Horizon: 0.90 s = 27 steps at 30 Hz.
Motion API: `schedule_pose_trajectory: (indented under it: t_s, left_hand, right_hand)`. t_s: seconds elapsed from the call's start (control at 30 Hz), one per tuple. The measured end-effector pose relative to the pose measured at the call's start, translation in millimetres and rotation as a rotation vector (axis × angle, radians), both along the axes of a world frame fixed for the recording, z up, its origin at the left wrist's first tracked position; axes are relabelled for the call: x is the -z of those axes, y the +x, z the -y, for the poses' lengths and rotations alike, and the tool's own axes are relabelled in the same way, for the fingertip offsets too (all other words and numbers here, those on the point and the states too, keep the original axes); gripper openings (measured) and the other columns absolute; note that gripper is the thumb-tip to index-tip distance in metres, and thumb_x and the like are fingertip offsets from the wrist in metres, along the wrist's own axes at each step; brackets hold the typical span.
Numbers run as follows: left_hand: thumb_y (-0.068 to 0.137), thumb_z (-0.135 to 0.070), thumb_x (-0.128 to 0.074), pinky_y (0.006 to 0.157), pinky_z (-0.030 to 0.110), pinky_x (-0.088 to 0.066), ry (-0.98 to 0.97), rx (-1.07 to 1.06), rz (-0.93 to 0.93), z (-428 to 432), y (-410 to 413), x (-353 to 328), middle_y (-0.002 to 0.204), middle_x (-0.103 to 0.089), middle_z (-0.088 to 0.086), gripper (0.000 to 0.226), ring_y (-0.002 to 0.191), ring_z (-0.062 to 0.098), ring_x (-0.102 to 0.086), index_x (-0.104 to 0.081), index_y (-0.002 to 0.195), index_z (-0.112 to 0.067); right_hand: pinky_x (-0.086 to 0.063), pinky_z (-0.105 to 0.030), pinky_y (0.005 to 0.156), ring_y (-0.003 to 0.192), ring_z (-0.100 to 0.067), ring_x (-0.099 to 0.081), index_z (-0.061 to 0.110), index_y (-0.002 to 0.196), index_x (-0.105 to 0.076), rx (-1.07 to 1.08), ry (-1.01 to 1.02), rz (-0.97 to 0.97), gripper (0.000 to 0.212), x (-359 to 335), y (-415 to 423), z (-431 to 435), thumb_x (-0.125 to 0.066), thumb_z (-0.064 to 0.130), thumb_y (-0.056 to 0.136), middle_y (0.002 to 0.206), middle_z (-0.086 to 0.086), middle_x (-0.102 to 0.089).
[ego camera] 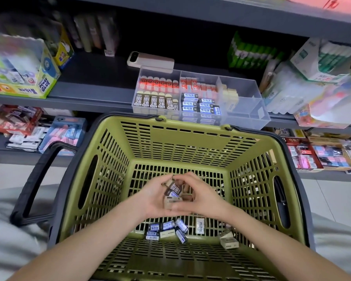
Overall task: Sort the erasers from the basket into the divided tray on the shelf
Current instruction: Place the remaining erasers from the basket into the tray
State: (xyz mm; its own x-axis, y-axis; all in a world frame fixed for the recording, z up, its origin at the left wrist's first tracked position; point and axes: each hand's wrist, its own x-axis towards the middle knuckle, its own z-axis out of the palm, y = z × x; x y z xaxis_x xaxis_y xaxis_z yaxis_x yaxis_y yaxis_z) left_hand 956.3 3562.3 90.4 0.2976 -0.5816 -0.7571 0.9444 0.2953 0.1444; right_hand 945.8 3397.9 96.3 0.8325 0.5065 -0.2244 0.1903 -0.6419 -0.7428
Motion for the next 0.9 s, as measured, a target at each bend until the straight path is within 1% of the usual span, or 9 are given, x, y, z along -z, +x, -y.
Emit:
schedule_pose_trajectory:
  t_s: [0.07,0.17,0.23,0.33,0.43,0.53,0.6,0.67,0.9]
  left_hand:
    - [0.082,-0.027,-0.057,0.059,0.038,-0.057,0.046,-0.08,0.002,-4,2,3,0.092,-0.069,0.023,0.04,0.071,0.033,-0.068,-0.064,0.111,-0.001]
    - [0.073,-0.015,-0.06,0.053,0.032,-0.054,0.178,-0.094,0.067,-12,9,6,0.091,-0.065,0.021,0.028,0.07,0.029,-0.064,-0.069,0.094,0.001]
    - [0.072,-0.012,-0.064,0.051,0.029,-0.051,0.207,-0.071,0.113,-15,12,6,0.082,-0.067,0.016,0.016,0.066,0.027,-0.063,-0.072,0.079,-0.001]
    - [0.074,-0.017,-0.07,0.049,0.028,-0.05,0.202,-0.04,0.155,-18,14,6,0.074,-0.066,0.011,0.013,0.064,0.023,-0.063,-0.074,0.07,-0.004]
    - [0.075,-0.017,-0.07,0.049,0.027,-0.052,0.198,-0.032,0.201,-20,16,2,0.072,-0.066,0.009,0.016,0.065,0.021,-0.063,-0.077,0.085,-0.007]
    - [0.075,-0.01,-0.066,0.048,0.025,-0.052,0.149,-0.054,0.222,-18,17,-1,0.071,-0.067,0.008,0.025,0.061,0.019,-0.063,-0.075,0.099,-0.013]
    - [0.076,-0.007,-0.064,0.048,0.025,-0.052,0.132,-0.052,0.228,-18,17,-2,0.071,-0.068,0.009,0.029,0.061,0.019,-0.063,-0.073,0.103,-0.013]
    - [0.078,-0.005,-0.064,0.049,0.025,-0.053,0.128,-0.041,0.231,-18,16,-2,0.072,-0.067,0.009,0.025,0.061,0.018,-0.063,-0.074,0.101,-0.01]
    - [0.073,-0.002,-0.068,0.047,0.025,-0.051,0.157,-0.067,0.188,-17,16,0,0.077,-0.064,0.012,0.029,0.062,0.02,-0.062,-0.068,0.102,-0.006]
  right_hand:
    - [-0.048,-0.013,0.069,0.084,-0.002,-0.056,0.03,0.117,-0.051,0.178,0.041,-0.029,0.045,7,1,11,-0.055,0.053,0.079,0.099,0.014,-0.054]
    - [-0.046,-0.014,0.05,0.058,-0.003,-0.053,0.019,0.105,-0.053,0.247,-0.458,-0.143,0.031,36,-7,27,-0.052,0.046,0.089,0.075,0.006,-0.055]
    - [-0.053,-0.02,0.054,0.061,-0.007,-0.057,0.016,0.11,-0.049,0.205,-0.653,-0.336,0.041,61,-24,29,-0.059,0.047,0.086,0.079,0.002,-0.059]
    - [-0.044,-0.019,0.053,0.078,-0.013,-0.057,0.015,0.111,-0.047,0.141,-0.641,-0.327,0.041,84,-41,28,-0.067,0.037,0.082,0.093,0.003,-0.059]
    - [-0.048,-0.026,0.059,0.077,-0.012,-0.055,0.018,0.099,-0.05,0.122,-0.478,-0.294,0.023,86,-38,28,-0.065,0.022,0.082,0.088,0.005,-0.057]
    - [-0.051,-0.025,0.066,0.073,-0.007,-0.055,0.02,0.108,-0.052,0.09,-0.315,-0.42,0.03,84,-37,18,-0.064,0.022,0.081,0.089,0.007,-0.057]
    - [-0.051,-0.03,0.08,0.091,-0.014,-0.057,0.023,0.115,-0.047,-0.014,-0.393,-0.402,0.049,88,-42,7,-0.071,0.038,0.075,0.108,0.004,-0.057]
    - [-0.048,-0.032,0.081,0.099,-0.02,-0.055,0.023,0.117,-0.044,-0.072,-0.505,-0.297,0.063,95,-48,-1,-0.074,0.049,0.069,0.117,0.0,-0.051]
    - [-0.051,-0.031,0.089,0.101,-0.019,-0.056,0.02,0.113,-0.05,0.019,-0.44,-0.256,0.048,103,-53,-3,-0.074,0.02,0.071,0.117,-0.002,-0.054]
